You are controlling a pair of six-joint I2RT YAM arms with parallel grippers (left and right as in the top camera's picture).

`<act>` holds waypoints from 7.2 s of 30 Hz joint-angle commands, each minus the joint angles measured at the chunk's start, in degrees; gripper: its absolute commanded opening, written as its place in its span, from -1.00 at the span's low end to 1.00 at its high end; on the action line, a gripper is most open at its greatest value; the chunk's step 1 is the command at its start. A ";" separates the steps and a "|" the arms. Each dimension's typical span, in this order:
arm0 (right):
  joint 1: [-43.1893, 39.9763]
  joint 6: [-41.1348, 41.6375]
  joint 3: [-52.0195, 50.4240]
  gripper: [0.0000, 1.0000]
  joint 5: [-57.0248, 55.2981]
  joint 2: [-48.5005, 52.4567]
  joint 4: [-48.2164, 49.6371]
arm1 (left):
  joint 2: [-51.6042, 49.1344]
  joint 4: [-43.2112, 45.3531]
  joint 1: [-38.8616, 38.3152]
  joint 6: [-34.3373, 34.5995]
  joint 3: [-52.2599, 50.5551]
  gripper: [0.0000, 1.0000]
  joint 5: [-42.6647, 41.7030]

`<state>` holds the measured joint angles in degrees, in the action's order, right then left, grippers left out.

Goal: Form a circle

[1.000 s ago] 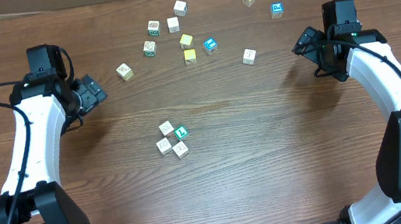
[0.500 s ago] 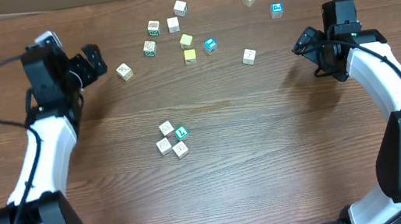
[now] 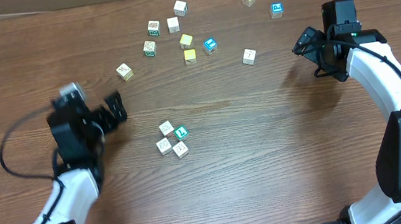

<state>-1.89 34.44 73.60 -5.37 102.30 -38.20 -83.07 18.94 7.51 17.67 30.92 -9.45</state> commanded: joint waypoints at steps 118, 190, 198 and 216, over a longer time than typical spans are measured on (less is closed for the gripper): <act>-0.11 -0.42 0.28 1.00 -0.59 -0.55 0.15 | 82.82 -23.04 -9.79 -17.42 -30.64 0.99 12.81; -0.85 -35.06 -57.59 1.00 20.48 -23.89 56.22 | 82.82 -23.04 -9.79 -17.42 -30.64 0.99 12.81; -0.85 -34.91 -63.89 1.00 20.48 -26.64 63.47 | 82.82 -23.04 -9.79 -17.42 -30.64 0.99 12.81; -0.85 -34.47 -71.17 1.00 21.14 -33.22 63.25 | 82.82 -23.04 -9.79 -17.42 -30.64 0.99 12.81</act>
<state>-2.63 -0.21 4.32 15.51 71.33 24.60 -0.95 -4.21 -1.91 1.28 0.47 4.08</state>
